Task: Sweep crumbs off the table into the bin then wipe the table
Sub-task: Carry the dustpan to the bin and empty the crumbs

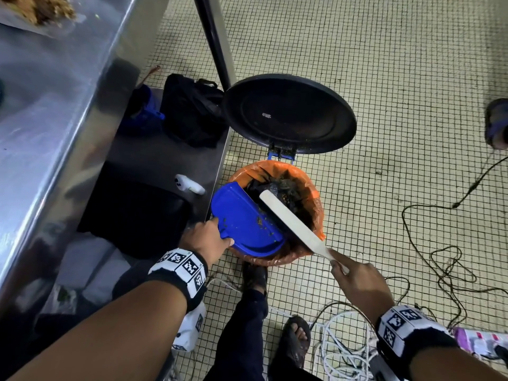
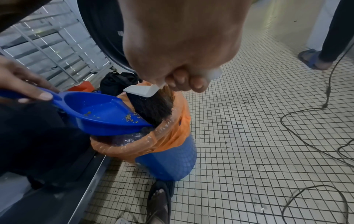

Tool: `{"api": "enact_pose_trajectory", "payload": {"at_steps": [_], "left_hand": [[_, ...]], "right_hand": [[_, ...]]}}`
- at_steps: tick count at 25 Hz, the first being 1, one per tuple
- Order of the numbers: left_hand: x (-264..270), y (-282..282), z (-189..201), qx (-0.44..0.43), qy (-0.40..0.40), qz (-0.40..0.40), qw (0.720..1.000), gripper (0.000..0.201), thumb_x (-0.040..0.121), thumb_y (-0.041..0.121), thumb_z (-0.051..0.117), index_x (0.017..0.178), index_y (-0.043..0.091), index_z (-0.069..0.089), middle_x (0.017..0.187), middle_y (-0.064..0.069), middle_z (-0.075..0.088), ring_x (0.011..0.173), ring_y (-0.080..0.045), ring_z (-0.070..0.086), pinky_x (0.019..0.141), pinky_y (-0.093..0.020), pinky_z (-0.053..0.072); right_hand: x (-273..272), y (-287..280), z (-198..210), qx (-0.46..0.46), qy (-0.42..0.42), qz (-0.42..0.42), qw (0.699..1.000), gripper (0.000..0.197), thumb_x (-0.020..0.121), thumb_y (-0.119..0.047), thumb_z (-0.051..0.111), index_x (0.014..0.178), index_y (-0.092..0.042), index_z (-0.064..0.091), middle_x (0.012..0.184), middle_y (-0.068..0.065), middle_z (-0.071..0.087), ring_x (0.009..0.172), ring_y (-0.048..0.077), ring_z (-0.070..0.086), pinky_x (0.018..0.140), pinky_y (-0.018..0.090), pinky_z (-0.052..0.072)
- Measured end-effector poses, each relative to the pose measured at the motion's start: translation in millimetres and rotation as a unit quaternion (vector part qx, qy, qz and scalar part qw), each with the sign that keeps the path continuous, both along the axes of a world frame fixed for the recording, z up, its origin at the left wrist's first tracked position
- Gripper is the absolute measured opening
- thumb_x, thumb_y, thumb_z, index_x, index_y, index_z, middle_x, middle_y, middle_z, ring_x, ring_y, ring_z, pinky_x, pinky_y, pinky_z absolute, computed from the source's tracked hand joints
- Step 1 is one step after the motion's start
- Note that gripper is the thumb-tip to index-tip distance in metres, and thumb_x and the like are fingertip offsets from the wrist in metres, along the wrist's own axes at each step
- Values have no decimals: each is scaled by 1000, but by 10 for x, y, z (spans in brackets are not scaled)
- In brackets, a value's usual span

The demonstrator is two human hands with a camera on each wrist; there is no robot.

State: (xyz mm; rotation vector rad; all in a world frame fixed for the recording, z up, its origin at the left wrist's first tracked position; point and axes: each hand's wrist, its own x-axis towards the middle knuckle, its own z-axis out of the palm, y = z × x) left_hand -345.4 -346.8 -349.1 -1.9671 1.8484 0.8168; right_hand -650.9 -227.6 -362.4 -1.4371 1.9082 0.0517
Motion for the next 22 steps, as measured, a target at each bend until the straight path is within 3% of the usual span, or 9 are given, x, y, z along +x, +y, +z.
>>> {"api": "enact_pose_trajectory", "payload": {"at_steps": [3, 7, 12, 16, 22], "left_hand": [[-49, 4, -7, -2, 5, -6, 1000, 37, 82, 48, 66, 111, 26, 58, 100, 1, 69, 93, -27, 65, 85, -40, 54], [-108, 7, 17, 1, 6, 1, 1000, 40, 79, 51, 66, 112, 29, 58, 99, -1, 69, 92, -29, 65, 85, -42, 54], [-88, 47, 74, -6, 15, 8, 1000, 34, 83, 45, 67, 111, 26, 59, 95, 2, 68, 88, -25, 65, 80, -37, 55], [-106, 134, 69, 7, 13, 12, 1000, 37, 84, 44, 67, 114, 23, 59, 100, 1, 68, 85, -22, 62, 73, -30, 49], [-182, 187, 82, -2, 24, 33, 999, 35, 84, 41, 68, 113, 24, 60, 101, 0, 68, 78, -19, 54, 69, -27, 43]], "right_hand": [[44, -55, -42, -28, -19, -4, 999, 39, 98, -41, 42, 137, -37, 49, 49, -6, 52, 46, 5, 48, 47, 22, 32], [137, -61, -108, -28, -39, 21, 999, 41, 98, -43, 40, 137, -38, 50, 55, -5, 57, 58, 15, 52, 59, 26, 41], [-8, 43, -116, -21, -16, 8, 1000, 38, 99, -42, 42, 136, -41, 48, 45, -4, 50, 46, 3, 46, 50, 23, 36], [-30, 24, -138, -34, -5, -3, 999, 39, 97, -44, 41, 136, -43, 50, 49, -5, 51, 50, 10, 49, 56, 28, 46], [59, 92, -145, -23, -59, 10, 998, 36, 96, -40, 46, 131, -41, 55, 46, -4, 50, 41, 5, 42, 46, 21, 30]]}}
